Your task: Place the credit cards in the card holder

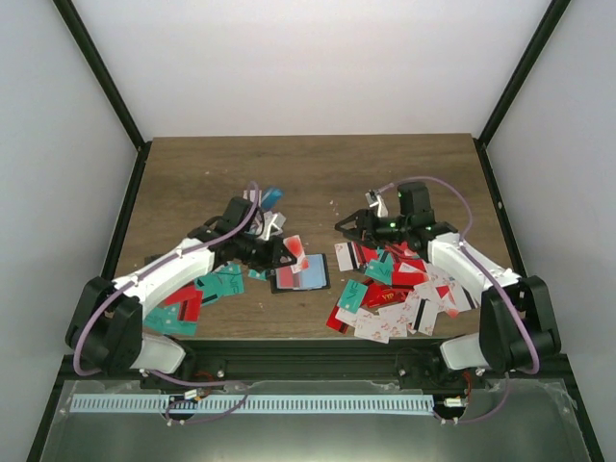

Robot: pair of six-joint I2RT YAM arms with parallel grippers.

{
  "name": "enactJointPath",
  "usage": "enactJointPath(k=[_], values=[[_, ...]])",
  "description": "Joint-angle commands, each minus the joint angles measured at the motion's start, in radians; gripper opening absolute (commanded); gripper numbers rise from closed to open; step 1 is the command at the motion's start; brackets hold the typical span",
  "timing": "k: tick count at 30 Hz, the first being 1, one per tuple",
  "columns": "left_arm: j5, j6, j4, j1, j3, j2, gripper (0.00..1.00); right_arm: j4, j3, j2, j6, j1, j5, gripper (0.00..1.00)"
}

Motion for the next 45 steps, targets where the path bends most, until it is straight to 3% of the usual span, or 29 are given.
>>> enactJointPath(k=[1, 12, 28, 45], values=[[-0.026, 0.101, -0.048, 0.004, -0.047, -0.045, 0.04, -0.032, -0.036, 0.010, -0.097, -0.002, 0.004, 0.53], [0.031, 0.191, -0.022, 0.008, -0.129, 0.057, 0.04, -0.037, -0.064, 0.113, -0.153, 0.014, -0.024, 0.50], [0.122, 0.245, 0.014, 0.058, -0.071, 0.249, 0.04, -0.089, -0.005, 0.261, -0.202, 0.064, -0.035, 0.45], [0.171, 0.341, -0.109, 0.101, 0.015, 0.341, 0.04, -0.134, 0.059, 0.378, -0.258, 0.080, -0.052, 0.42]])
